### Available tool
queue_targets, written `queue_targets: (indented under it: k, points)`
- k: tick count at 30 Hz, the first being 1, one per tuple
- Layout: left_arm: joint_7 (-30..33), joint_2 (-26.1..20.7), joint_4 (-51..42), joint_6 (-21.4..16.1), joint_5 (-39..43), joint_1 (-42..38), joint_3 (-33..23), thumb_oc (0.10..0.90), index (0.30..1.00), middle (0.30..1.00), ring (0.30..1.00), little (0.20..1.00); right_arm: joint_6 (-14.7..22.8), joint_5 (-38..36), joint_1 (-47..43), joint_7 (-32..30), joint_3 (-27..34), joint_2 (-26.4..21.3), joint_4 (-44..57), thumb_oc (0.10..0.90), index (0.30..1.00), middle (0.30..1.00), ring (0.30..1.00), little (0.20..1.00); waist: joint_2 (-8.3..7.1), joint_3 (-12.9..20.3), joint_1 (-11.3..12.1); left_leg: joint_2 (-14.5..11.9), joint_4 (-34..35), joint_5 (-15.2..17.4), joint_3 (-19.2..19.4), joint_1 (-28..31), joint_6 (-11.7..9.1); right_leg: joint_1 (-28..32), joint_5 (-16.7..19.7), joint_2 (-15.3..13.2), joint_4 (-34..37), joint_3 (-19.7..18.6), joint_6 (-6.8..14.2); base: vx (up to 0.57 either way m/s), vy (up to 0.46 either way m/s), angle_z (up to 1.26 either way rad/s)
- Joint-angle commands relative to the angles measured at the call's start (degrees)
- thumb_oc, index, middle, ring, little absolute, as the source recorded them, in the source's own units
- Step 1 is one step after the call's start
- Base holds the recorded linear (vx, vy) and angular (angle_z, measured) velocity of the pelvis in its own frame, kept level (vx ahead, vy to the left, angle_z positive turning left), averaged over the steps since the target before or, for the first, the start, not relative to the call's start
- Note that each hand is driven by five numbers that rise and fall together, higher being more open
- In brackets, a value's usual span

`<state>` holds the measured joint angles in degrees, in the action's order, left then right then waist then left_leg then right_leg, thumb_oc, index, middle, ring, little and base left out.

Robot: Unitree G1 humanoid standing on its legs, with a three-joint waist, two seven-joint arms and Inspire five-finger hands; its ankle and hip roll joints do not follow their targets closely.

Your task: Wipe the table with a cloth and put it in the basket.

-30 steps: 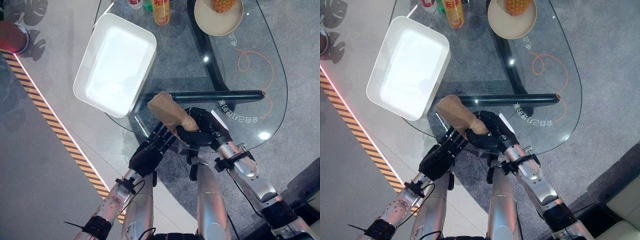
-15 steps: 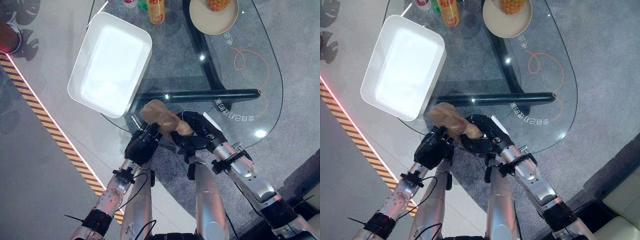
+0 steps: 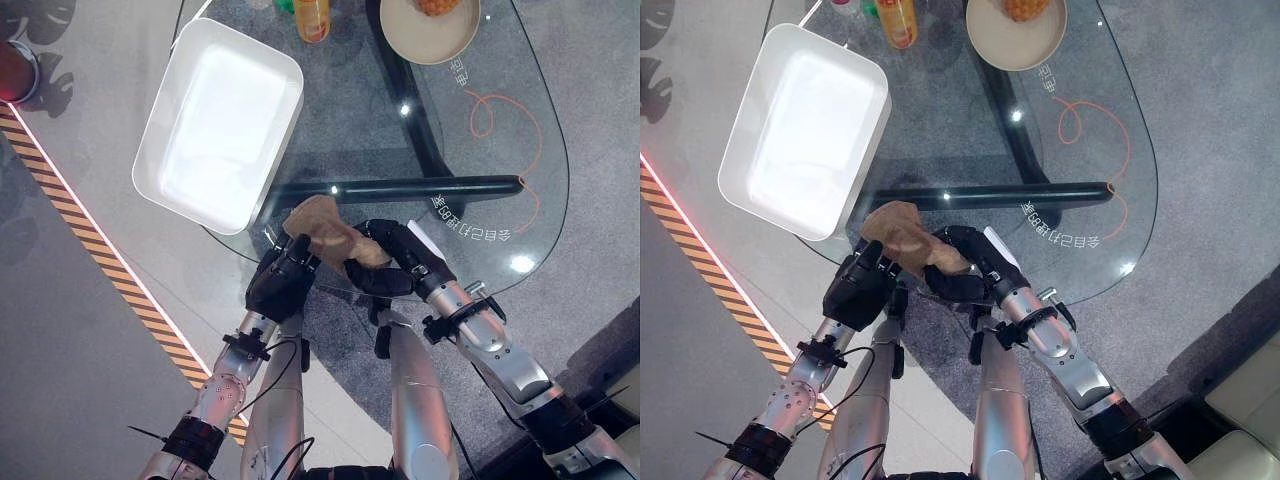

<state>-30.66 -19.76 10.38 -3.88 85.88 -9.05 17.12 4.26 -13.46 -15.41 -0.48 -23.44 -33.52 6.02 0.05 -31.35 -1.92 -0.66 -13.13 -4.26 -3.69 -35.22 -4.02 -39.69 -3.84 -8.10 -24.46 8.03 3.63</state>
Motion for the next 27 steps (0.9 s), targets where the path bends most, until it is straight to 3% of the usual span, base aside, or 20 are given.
queue_targets:
  k: [1,17,18,20,27]
  points:
    - [-4.22,0.31,-13.53,-0.61,0.14,-0.54,-0.12,0.800,0.900,0.900,0.900,0.900,3.29,0.72,-1.40,0.11,-1.37,-0.16,10.80,0.100,0.300,0.300,0.300,0.200,-0.66,1.56,0.11,2.70,-6.06,4.14,8.22,-1.91,3.08,2.25,2.81,6.19,4.60,0.23,-0.57,0.00,0.000,0.00]
    - [0.45,-0.67,-14.05,1.68,-5.33,-0.49,2.29,0.800,0.900,0.900,0.900,0.900,4.45,-0.97,-3.15,0.88,-3.14,0.20,13.03,0.100,0.300,0.300,0.300,0.200,-0.26,1.56,0.09,3.23,-5.86,4.07,8.30,-2.74,3.49,1.27,3.54,6.10,5.20,-0.38,-0.39,0.00,0.000,0.00]
    - [0.60,-0.73,-14.07,1.44,-5.68,-0.55,2.45,0.701,0.815,0.815,0.815,0.801,4.28,-1.31,-3.35,1.04,-3.36,0.28,13.14,0.100,0.300,0.300,0.300,0.200,-0.23,1.56,0.12,3.28,-5.82,4.04,8.25,-2.73,3.48,1.25,3.60,6.09,5.23,-0.39,-0.37,0.00,0.000,0.00]
    - [1.52,-0.86,-14.11,0.67,-4.86,-0.49,2.45,0.100,0.300,0.300,0.300,0.200,4.02,-1.35,-3.38,1.19,-3.86,0.35,13.23,0.100,0.300,0.300,0.300,0.200,-0.19,1.56,0.19,3.37,-5.86,4.05,8.20,-2.79,3.48,1.08,3.67,6.06,5.16,-0.44,-0.33,0.00,0.000,0.00]
    - [2.66,0.04,-13.90,-1.00,-3.52,-0.05,1.73,0.100,0.300,0.300,0.300,0.200,3.77,0.08,-2.84,-0.09,-4.11,0.41,12.67,0.100,0.300,0.300,0.300,0.200,-0.24,1.56,0.41,3.61,-5.57,4.17,8.14,-2.62,3.67,1.22,3.75,5.92,5.53,-0.43,-0.23,0.00,0.000,0.00]
